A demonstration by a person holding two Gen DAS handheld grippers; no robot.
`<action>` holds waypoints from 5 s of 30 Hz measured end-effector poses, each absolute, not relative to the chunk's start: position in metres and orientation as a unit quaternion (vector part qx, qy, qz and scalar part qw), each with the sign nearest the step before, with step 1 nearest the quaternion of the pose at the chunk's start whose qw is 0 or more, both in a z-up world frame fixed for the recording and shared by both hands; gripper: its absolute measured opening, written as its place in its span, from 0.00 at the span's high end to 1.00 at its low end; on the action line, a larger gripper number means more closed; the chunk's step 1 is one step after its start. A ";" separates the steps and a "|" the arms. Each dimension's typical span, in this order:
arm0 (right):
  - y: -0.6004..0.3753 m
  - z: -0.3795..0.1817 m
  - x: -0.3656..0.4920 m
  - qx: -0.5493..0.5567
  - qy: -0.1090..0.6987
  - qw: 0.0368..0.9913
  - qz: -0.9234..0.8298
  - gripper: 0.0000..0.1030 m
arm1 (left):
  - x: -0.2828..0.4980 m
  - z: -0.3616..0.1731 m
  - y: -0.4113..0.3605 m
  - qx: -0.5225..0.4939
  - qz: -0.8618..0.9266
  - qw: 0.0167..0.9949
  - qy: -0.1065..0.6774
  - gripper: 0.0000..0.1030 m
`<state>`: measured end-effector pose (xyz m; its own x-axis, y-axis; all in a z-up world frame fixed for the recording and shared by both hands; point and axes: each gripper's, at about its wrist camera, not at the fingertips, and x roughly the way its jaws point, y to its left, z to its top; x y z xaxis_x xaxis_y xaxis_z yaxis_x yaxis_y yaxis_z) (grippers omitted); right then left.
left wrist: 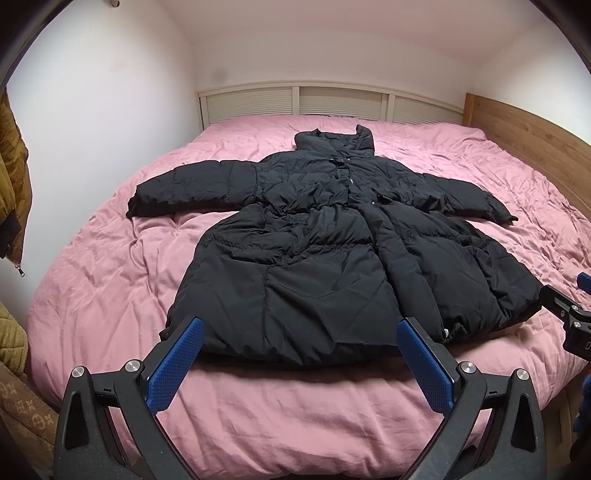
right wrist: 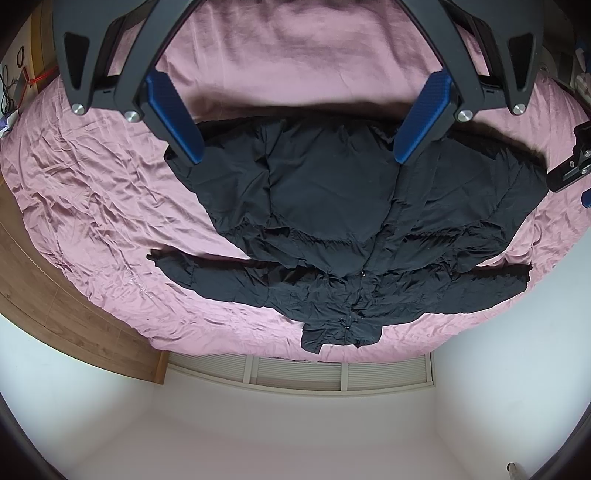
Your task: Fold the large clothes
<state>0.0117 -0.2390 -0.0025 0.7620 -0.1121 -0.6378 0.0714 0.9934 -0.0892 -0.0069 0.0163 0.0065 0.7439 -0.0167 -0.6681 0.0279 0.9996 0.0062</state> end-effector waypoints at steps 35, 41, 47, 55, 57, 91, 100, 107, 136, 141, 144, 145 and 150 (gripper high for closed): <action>-0.231 0.016 0.073 -0.054 0.349 0.935 -0.033 0.00 | 0.050 0.004 0.056 -0.020 -0.014 0.921 0.390 0.01; -0.266 0.023 0.137 -0.030 0.358 0.932 -0.043 0.00 | 0.106 0.001 0.057 -0.024 -0.033 0.919 0.393 0.01; -0.326 0.017 0.224 0.002 0.358 0.932 -0.052 0.00 | 0.183 0.000 0.052 -0.014 -0.010 0.928 0.372 0.01; -0.424 -0.009 0.309 0.122 0.403 0.902 -0.097 0.00 | 0.266 -0.002 0.040 -0.034 0.036 0.909 0.415 0.01; -0.449 -0.011 0.318 0.166 0.402 0.895 -0.097 0.00 | 0.274 0.004 0.036 -0.031 0.040 0.901 0.430 0.01; -0.699 -0.163 0.433 0.573 0.346 0.734 -0.114 0.68 | 0.335 0.062 -0.015 -0.024 0.142 0.855 0.498 0.01; -0.663 -0.076 0.467 0.474 0.342 0.809 -0.061 0.88 | 0.331 0.071 0.003 -0.051 0.152 0.863 0.480 0.01; -0.570 0.022 0.494 0.373 0.343 0.862 0.028 0.88 | 0.334 0.065 0.032 -0.086 0.131 0.868 0.472 0.01; -0.281 0.011 0.435 0.044 0.489 0.858 0.151 0.88 | 0.357 0.041 0.140 -0.078 0.070 0.873 0.476 0.01; -0.267 -0.024 0.427 -0.004 0.506 0.847 0.164 0.87 | 0.364 0.041 0.117 -0.073 0.062 0.874 0.476 0.01; -0.260 -0.038 0.423 -0.026 0.509 0.843 0.175 0.85 | 0.364 0.039 0.106 -0.077 0.071 0.871 0.480 0.01; -0.258 -0.042 0.422 -0.028 0.510 0.841 0.179 0.85 | 0.365 0.037 0.101 -0.078 0.073 0.870 0.482 0.01; -0.242 -0.058 0.419 -0.068 0.515 0.832 0.195 0.74 | 0.367 0.030 0.076 -0.105 0.080 0.861 0.491 0.01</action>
